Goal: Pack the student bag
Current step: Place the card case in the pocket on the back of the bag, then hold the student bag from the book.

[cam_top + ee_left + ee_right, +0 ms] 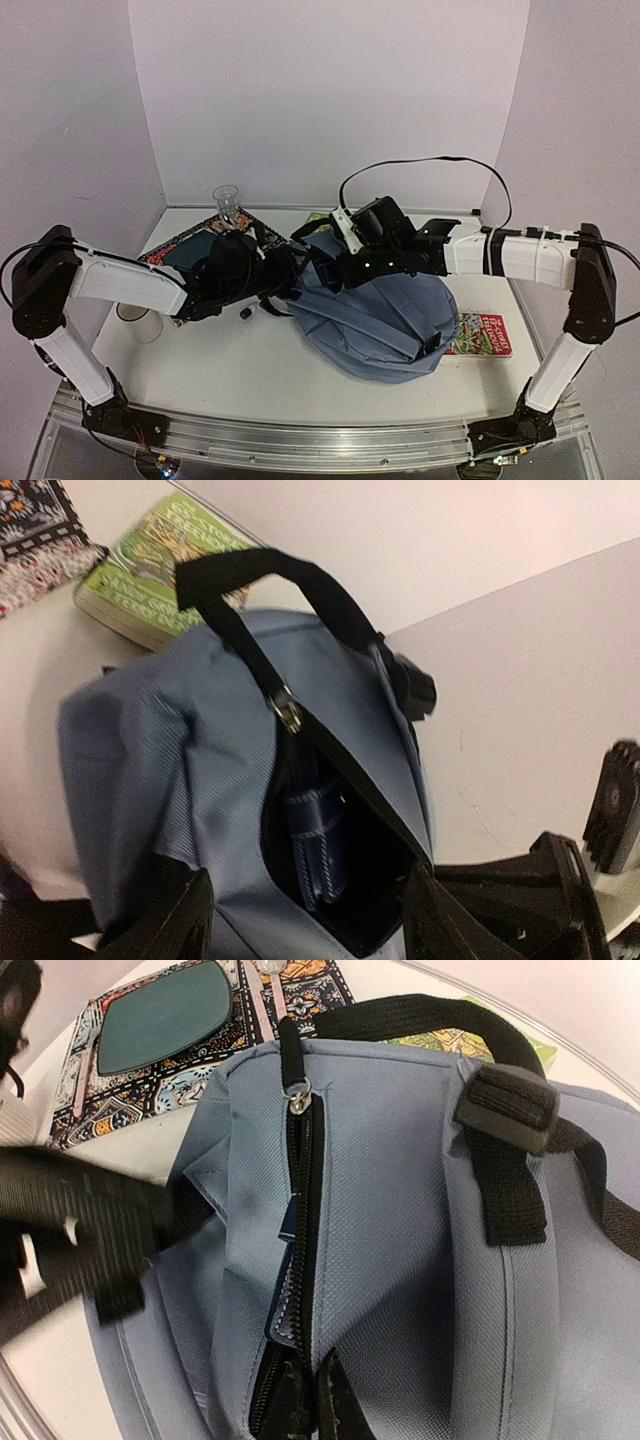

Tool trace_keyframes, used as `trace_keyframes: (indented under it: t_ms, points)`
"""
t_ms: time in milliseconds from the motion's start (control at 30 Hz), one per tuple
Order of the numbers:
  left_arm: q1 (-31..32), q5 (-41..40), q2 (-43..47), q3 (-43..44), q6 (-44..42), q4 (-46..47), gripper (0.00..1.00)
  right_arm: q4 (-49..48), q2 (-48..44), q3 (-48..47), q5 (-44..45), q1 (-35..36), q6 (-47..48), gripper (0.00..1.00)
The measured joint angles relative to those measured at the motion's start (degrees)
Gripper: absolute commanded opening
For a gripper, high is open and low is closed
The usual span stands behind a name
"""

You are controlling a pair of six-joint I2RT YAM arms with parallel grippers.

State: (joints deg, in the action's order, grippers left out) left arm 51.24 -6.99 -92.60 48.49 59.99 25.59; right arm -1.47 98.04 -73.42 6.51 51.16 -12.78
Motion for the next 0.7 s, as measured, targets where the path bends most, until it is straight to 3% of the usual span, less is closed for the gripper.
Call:
trace_keyframes:
  t_ms: [200,300,500,700]
  points:
    - [-8.04,4.85,2.62,1.07,-5.53,-7.04,0.59,-0.15,0.00,0.75,-0.06,0.00,1.51,0.00]
    - [-9.19,7.23,2.01,5.06,-10.59,-12.58,0.59,-0.22,0.00,0.87,-0.41,0.00,2.42,0.00]
    - [-12.74,15.14,-1.31,14.11,-20.39,-18.72,0.64,-0.22,0.00,0.96,-1.39,0.00,4.52,0.00]
    - [-19.03,24.80,-7.49,18.81,-21.62,-20.70,0.63,-0.20,0.00,1.06,-2.05,0.00,5.52,0.00]
